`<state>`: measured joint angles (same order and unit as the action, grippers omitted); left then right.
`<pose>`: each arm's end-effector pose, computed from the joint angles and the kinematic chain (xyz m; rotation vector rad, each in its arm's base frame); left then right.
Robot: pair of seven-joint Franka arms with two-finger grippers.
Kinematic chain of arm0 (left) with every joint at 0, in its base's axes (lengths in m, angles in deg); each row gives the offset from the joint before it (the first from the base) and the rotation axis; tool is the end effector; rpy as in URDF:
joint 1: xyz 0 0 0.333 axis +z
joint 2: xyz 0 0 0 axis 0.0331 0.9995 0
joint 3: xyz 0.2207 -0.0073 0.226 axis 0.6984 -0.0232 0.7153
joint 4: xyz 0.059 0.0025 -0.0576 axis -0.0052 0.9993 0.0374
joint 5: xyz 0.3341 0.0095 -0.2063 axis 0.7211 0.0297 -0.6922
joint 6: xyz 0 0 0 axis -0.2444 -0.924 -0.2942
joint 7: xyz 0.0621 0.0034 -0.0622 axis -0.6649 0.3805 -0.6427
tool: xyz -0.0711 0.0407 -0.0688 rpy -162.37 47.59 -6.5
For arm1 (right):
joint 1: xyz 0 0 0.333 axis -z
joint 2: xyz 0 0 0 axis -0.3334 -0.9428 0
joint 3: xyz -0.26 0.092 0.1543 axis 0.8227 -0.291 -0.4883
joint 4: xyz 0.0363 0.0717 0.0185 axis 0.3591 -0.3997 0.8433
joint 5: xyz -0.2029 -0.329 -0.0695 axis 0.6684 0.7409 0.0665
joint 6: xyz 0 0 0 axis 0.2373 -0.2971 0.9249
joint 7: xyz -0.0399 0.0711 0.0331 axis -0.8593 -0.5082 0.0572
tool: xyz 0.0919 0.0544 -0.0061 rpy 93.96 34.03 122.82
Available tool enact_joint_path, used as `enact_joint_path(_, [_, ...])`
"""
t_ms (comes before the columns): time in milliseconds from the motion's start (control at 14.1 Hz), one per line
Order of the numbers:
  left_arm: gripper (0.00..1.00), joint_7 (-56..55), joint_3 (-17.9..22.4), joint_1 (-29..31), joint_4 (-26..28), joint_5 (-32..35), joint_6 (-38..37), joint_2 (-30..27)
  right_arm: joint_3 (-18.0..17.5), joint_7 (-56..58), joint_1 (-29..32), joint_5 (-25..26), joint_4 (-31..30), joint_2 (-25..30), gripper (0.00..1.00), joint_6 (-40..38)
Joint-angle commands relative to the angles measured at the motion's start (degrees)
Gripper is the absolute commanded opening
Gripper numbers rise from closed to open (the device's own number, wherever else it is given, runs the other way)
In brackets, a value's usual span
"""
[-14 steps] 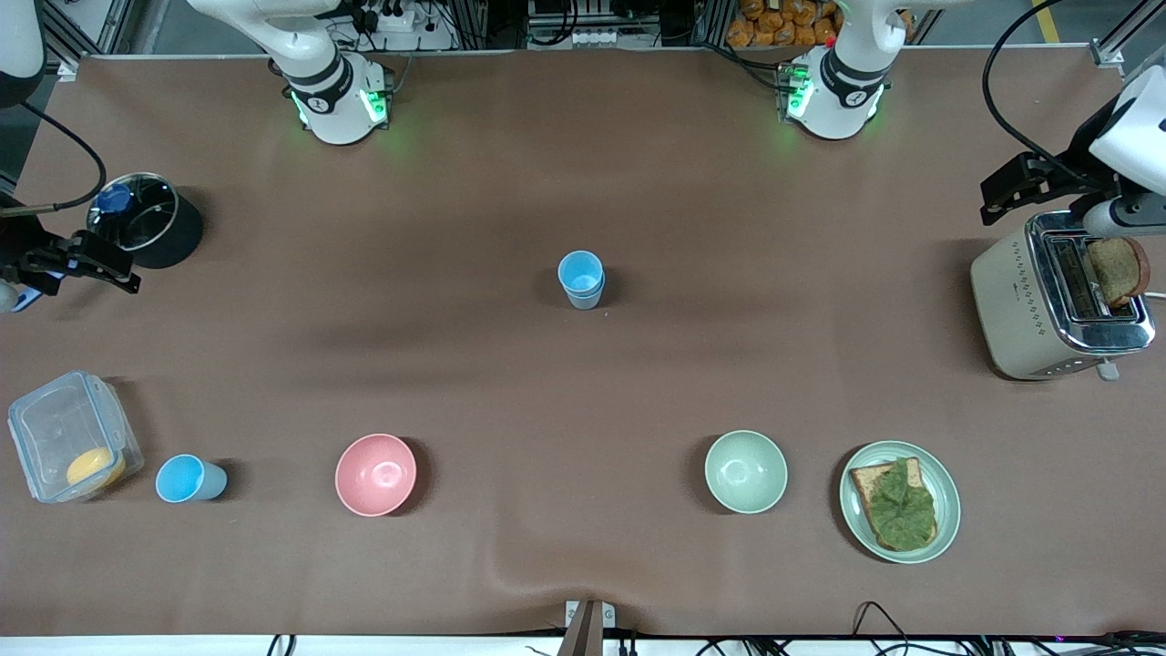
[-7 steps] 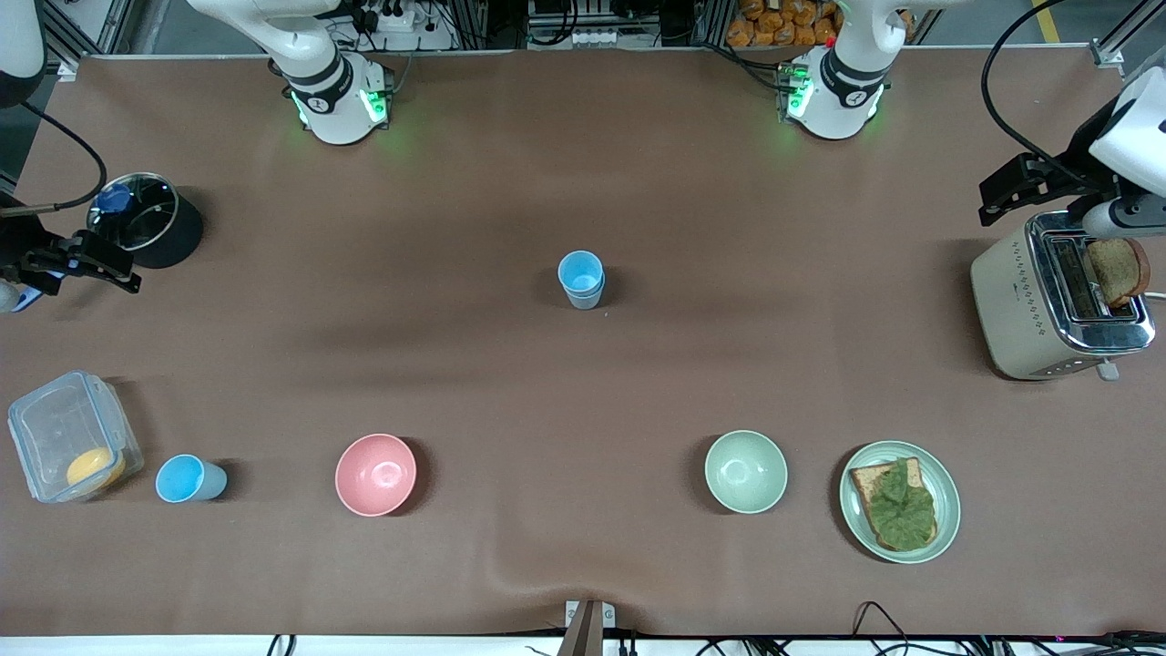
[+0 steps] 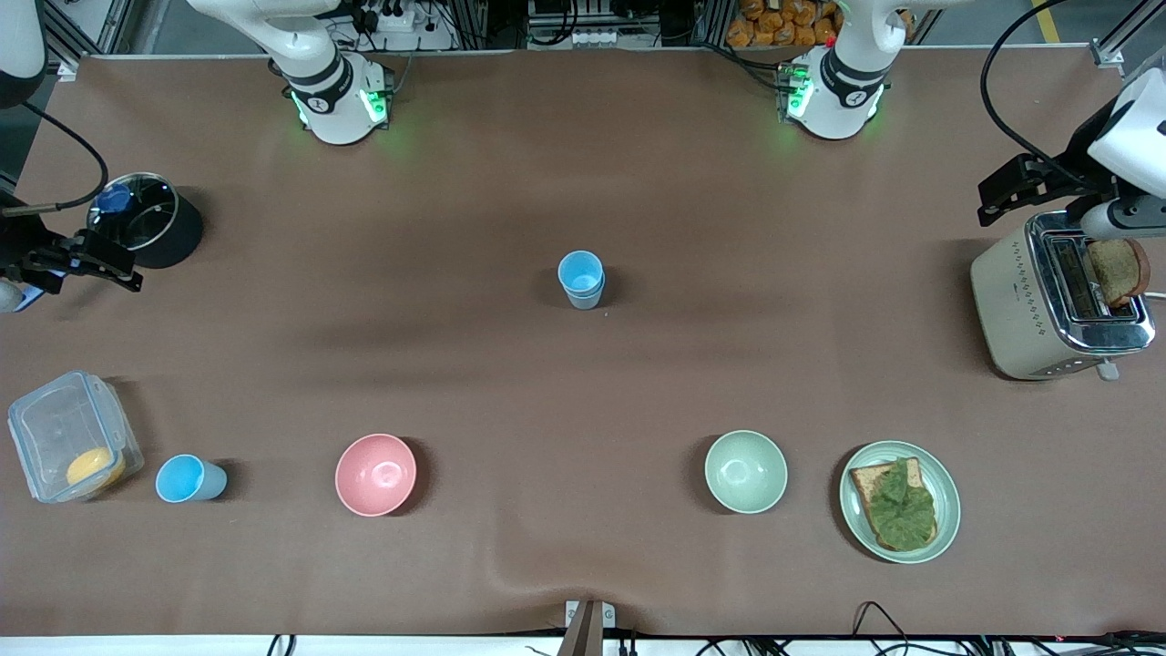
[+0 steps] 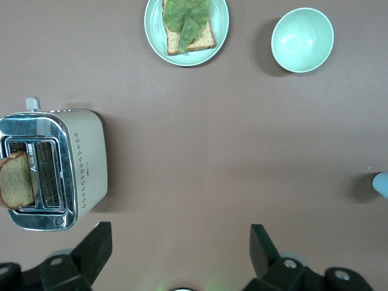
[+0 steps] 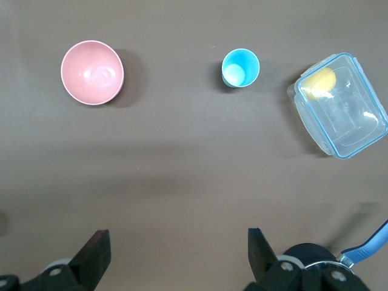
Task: Stack blue cups with both arms
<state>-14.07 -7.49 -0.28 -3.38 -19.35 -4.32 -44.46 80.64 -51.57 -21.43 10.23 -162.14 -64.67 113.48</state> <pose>0.5408 -0.0590 0.6485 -3.1076 -0.0134 0.0401 0.5812 -0.0345 0.5959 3.1338 0.0293 0.0311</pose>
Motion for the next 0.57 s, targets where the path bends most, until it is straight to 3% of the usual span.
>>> enact_joint_path(0, [1.0,0.4,0.0,0.4,0.5,-1.4,0.7,-0.2,0.1,0.3,-0.2,-0.7,1.5,-0.8,1.0,-1.1])
enact_joint_path(497, [1.0,0.3,0.0,0.4,1.1,-1.5,1.1,-0.1,0.1,0.3,-0.2,-0.7,1.5,-0.8,1.0,-1.1])
